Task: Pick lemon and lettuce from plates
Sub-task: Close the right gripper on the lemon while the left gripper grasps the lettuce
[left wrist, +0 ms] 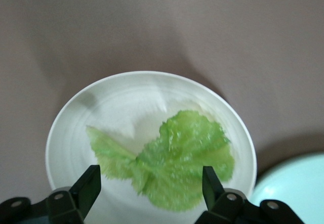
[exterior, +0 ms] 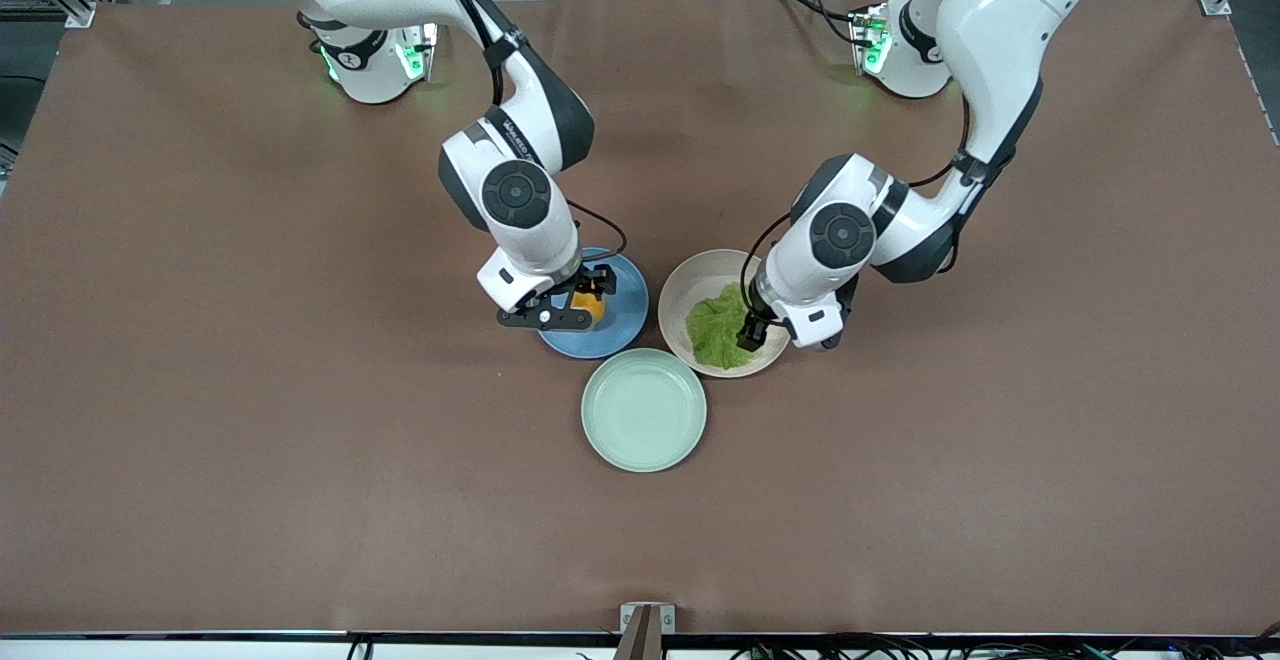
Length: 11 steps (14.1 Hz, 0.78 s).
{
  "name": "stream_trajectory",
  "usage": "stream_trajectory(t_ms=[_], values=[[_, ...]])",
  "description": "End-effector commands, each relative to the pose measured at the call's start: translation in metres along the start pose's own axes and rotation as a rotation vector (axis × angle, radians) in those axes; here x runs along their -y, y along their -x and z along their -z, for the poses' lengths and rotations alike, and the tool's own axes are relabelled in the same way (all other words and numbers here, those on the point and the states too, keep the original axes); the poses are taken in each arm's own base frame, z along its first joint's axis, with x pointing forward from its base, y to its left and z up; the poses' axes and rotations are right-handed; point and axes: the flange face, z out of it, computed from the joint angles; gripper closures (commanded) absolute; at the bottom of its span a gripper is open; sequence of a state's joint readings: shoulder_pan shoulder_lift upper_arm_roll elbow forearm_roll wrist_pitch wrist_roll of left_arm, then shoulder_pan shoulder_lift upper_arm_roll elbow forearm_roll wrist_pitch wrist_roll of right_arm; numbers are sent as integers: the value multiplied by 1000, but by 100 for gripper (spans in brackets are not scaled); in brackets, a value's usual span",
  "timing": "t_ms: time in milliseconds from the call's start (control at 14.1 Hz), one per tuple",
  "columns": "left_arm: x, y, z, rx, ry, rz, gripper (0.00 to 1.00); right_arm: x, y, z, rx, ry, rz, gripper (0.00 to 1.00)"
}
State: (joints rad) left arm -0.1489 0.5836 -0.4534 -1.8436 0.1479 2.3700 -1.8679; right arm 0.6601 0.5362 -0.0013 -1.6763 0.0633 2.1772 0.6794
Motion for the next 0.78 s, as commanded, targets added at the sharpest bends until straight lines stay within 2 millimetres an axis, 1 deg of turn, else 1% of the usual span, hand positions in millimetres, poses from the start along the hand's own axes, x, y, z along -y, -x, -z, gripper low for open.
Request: stream_trajectory(t_ms=[0, 71, 142, 213, 284, 355, 426, 496, 567, 638, 709], values=[[-9, 14, -22, -36, 11, 50, 16, 6, 7, -27, 3, 4, -20, 0], [-10, 16, -29, -41, 9, 67, 17, 9, 10, -33, 6, 8, -16, 0], [-11, 22, -33, -39, 6, 62, 17, 12, 13, -39, 9, 12, -14, 0], [-11, 24, -36, -38, 3, 60, 19, 12, 13, -42, 11, 14, -19, 0], [-10, 23, -39, -39, -3, 60, 23, 14, 15, -49, 13, 17, -15, 0], [-10, 23, -40, -39, -4, 60, 30, 15, 16, -59, 16, 21, -13, 0], [-9, 23, -42, -39, -7, 60, 36, 15, 15, -67, 12, 18, -14, 0], [-9, 23, -43, -39, -9, 60, 43, 15, 19, -76, 5, 14, -9, 0], [-9, 21, -44, -39, -13, 61, 52, 15, 21, -82, -13, 0, -7, 0], [-8, 20, -45, -40, -16, 62, 63, 13, 20, -90, -25, -9, -9, 0], [-9, 19, -42, -43, -16, 63, 74, 13, 20, -94, -24, -7, -10, 0]])
